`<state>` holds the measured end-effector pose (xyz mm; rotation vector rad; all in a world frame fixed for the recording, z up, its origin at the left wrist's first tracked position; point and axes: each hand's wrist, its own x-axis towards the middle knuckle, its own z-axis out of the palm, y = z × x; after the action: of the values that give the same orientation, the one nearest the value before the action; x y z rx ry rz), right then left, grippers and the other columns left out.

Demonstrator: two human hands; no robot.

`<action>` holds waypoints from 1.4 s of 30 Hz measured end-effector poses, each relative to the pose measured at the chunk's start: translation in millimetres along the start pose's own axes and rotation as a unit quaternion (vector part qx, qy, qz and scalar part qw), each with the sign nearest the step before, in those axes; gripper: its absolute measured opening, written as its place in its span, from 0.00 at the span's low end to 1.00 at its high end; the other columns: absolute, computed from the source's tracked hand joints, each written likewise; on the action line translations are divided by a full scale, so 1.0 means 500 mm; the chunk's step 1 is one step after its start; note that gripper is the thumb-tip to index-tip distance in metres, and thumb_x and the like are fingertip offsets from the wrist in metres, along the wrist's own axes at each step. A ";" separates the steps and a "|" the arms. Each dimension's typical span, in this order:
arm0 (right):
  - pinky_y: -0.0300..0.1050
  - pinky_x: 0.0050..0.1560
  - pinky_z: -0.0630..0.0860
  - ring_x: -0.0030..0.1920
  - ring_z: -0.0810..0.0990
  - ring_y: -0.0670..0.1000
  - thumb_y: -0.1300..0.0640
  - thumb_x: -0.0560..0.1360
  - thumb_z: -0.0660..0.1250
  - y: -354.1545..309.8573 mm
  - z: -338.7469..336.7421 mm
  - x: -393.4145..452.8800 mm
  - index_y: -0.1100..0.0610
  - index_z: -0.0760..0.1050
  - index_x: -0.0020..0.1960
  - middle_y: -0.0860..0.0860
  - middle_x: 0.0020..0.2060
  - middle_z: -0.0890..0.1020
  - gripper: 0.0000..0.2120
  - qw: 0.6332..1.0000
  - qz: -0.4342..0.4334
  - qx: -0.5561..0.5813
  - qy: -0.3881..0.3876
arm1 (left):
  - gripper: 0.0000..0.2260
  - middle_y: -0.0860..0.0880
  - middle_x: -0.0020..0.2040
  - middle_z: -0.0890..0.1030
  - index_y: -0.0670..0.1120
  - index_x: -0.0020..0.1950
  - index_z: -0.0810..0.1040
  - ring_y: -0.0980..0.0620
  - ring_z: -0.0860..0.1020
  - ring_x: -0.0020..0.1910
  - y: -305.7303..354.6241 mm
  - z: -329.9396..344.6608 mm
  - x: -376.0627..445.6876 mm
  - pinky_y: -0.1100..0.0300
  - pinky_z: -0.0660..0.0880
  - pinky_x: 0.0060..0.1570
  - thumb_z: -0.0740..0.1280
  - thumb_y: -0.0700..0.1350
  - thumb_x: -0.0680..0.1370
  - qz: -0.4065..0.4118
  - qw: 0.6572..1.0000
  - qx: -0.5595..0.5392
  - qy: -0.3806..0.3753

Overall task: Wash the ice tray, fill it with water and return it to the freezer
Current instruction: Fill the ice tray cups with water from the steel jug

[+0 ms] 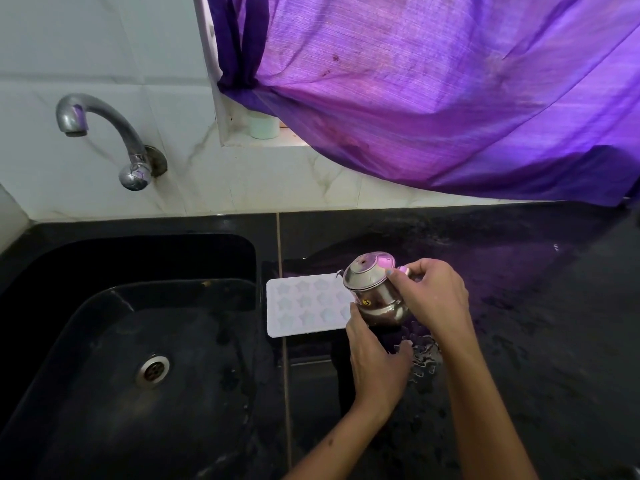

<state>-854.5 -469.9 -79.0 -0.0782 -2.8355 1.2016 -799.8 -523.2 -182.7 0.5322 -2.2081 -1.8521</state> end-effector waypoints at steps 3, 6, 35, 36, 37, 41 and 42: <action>0.52 0.47 0.77 0.45 0.79 0.54 0.48 0.74 0.68 -0.001 0.000 -0.001 0.49 0.75 0.37 0.48 0.38 0.81 0.09 1.000 0.000 0.001 -0.001 | 0.42 0.52 0.69 0.66 0.50 0.76 0.56 0.54 0.69 0.67 -0.001 0.000 0.000 0.60 0.69 0.66 0.74 0.42 0.67 0.000 1.000 -0.004 0.004; 0.51 0.46 0.77 0.45 0.79 0.53 0.47 0.74 0.68 0.001 0.000 -0.001 0.49 0.76 0.38 0.48 0.39 0.81 0.08 1.000 0.005 0.005 -0.003 | 0.42 0.53 0.69 0.66 0.50 0.77 0.55 0.56 0.69 0.66 0.001 -0.004 -0.002 0.68 0.67 0.61 0.74 0.41 0.68 -0.003 1.000 -0.008 0.000; 0.47 0.42 0.73 0.44 0.80 0.53 0.46 0.73 0.68 -0.032 0.026 -0.012 0.49 0.76 0.38 0.49 0.39 0.82 0.09 0.999 -0.045 0.014 -0.026 | 0.46 0.51 0.75 0.58 0.48 0.78 0.47 0.55 0.62 0.73 0.000 -0.025 -0.007 0.72 0.58 0.64 0.74 0.42 0.69 -0.006 0.999 -0.029 0.044; 0.46 0.42 0.73 0.44 0.80 0.53 0.46 0.74 0.68 -0.034 0.028 -0.013 0.49 0.77 0.39 0.49 0.38 0.82 0.09 0.998 -0.049 0.008 -0.026 | 0.46 0.50 0.75 0.59 0.48 0.78 0.47 0.55 0.62 0.72 -0.001 -0.025 -0.007 0.73 0.58 0.64 0.74 0.42 0.69 -0.010 0.999 -0.031 0.043; 0.46 0.41 0.73 0.43 0.80 0.53 0.46 0.74 0.68 -0.035 0.029 -0.013 0.49 0.77 0.39 0.49 0.38 0.82 0.09 0.998 -0.051 0.004 -0.025 | 0.46 0.50 0.75 0.60 0.47 0.78 0.48 0.55 0.63 0.72 -0.002 -0.024 -0.007 0.75 0.58 0.63 0.74 0.41 0.68 -0.014 0.998 -0.033 0.043; 0.45 0.39 0.71 0.42 0.79 0.52 0.47 0.74 0.68 -0.038 0.030 -0.014 0.50 0.77 0.39 0.48 0.37 0.81 0.08 0.998 -0.054 -0.008 -0.029 | 0.46 0.51 0.73 0.64 0.49 0.78 0.50 0.55 0.67 0.69 -0.005 -0.023 -0.004 0.77 0.61 0.60 0.74 0.42 0.67 -0.019 0.998 -0.038 0.042; 0.45 0.39 0.70 0.42 0.79 0.52 0.47 0.74 0.68 -0.039 0.030 -0.014 0.50 0.77 0.40 0.48 0.37 0.81 0.09 0.998 -0.053 -0.010 -0.028 | 0.46 0.50 0.72 0.64 0.49 0.77 0.50 0.55 0.67 0.69 -0.005 -0.024 -0.004 0.73 0.63 0.62 0.73 0.43 0.66 -0.018 0.998 -0.039 0.042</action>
<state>-849.1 -494.5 -75.6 0.1043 -2.8588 1.1739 -793.1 -533.4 -182.6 0.6263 -2.0762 -1.8884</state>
